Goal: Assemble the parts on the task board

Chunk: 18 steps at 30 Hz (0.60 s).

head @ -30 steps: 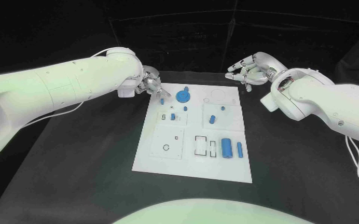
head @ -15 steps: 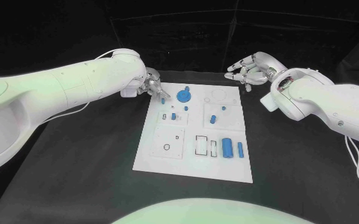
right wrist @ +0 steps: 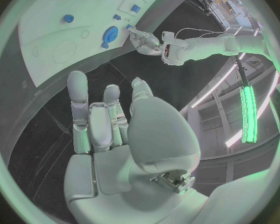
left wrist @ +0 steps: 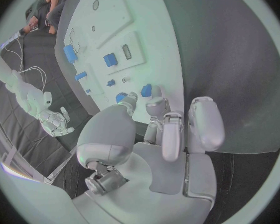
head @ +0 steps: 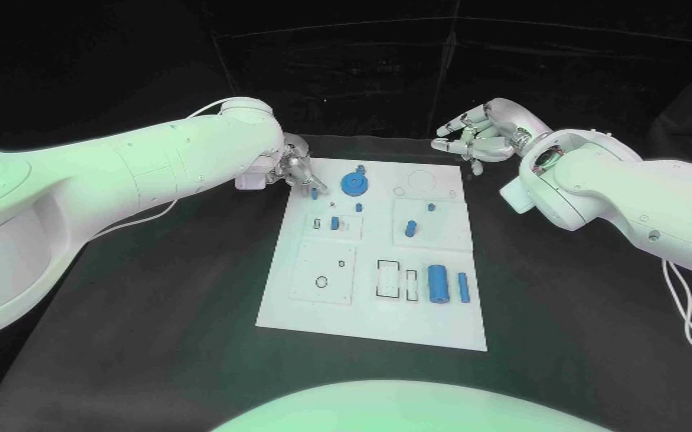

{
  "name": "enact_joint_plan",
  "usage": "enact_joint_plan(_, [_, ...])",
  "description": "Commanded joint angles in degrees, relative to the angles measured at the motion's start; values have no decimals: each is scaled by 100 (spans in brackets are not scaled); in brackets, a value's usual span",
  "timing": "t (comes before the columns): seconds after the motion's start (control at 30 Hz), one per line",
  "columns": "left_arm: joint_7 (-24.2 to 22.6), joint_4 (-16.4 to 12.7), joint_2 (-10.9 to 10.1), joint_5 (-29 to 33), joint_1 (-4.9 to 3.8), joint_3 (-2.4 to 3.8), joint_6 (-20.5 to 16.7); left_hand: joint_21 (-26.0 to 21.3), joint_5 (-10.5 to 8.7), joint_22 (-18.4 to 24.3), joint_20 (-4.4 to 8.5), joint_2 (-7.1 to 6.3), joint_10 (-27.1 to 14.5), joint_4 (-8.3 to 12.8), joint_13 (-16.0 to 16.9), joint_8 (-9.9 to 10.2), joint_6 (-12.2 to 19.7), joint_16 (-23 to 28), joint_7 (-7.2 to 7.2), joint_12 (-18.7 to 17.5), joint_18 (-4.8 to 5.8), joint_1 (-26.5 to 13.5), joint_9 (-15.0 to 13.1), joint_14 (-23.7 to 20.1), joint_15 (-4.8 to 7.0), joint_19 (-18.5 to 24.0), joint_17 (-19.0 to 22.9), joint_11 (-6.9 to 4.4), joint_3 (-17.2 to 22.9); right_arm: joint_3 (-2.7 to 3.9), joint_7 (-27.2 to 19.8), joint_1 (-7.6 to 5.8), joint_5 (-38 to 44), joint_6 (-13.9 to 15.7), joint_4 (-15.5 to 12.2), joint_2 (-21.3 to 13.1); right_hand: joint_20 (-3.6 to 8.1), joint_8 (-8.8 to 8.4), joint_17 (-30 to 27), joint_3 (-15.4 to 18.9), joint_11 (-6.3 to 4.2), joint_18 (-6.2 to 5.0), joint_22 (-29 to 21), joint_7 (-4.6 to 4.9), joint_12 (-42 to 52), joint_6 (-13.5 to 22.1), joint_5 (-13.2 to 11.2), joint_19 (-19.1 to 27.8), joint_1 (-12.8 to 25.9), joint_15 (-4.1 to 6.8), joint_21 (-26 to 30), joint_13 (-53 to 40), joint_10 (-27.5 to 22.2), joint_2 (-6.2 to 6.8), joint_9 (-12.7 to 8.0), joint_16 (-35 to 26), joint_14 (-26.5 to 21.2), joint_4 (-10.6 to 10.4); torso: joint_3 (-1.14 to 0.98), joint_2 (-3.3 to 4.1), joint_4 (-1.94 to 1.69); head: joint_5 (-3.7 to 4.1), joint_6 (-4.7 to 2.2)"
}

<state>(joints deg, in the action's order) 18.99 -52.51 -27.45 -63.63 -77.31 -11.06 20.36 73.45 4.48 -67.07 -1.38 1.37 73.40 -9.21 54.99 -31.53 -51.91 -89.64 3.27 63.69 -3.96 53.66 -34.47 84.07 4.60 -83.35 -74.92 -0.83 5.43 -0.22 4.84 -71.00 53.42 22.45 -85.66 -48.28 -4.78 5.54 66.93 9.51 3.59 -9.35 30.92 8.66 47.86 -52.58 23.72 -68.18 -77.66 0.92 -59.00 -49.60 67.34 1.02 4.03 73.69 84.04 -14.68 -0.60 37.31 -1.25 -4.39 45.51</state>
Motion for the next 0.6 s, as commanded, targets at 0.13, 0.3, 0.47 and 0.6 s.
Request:
enact_joint_plan(0.13, [15,26,26,-44,-5,5,51,26,6,-6,-5,66,0,56,-14,-48,-35,-36,-19,28,-68,153,18,593,14,-20,-1508,-26,-21,4,-52,-10,-9,-31,2,10,-4,25,2,27,-8,-48,-4,2,-9,31,28,28,36,19,37,7,-45,-3,-5,-31,107,5,-1,-1,-3,-3,4])
enact_joint_plan(0.3, [18,38,48,-44,-3,5,9,21,5,-10,2,289,-8,265,-28,-58,-11,-36,-27,28,-69,528,46,593,22,-18,-1508,-35,166,4,-52,-10,-9,-37,8,22,-4,25,3,27,-9,-48,-5,2,-7,32,30,27,34,19,39,6,-44,-5,-5,-31,107,5,-1,0,2,-2,15])
enact_joint_plan(0.47, [20,59,72,-44,0,5,-17,11,3,-6,8,393,-23,484,-49,-48,24,-36,-32,17,-70,815,79,593,28,-15,-1508,-41,393,4,-52,-10,-9,-45,14,31,-5,27,6,25,-9,-48,-8,2,-1,34,38,27,26,19,43,4,-43,-15,-5,-31,108,6,0,2,-1,12,18])
enact_joint_plan(0.6, [21,70,85,-43,4,5,-18,11,3,-7,8,395,-24,489,-50,-47,24,-36,-31,17,-70,819,80,593,28,-15,-1508,-41,399,4,-53,-10,-9,-49,20,37,-5,27,6,25,-9,-48,-8,2,-1,34,38,27,26,19,43,4,-43,-15,-5,-31,108,6,0,0,-3,33,13])
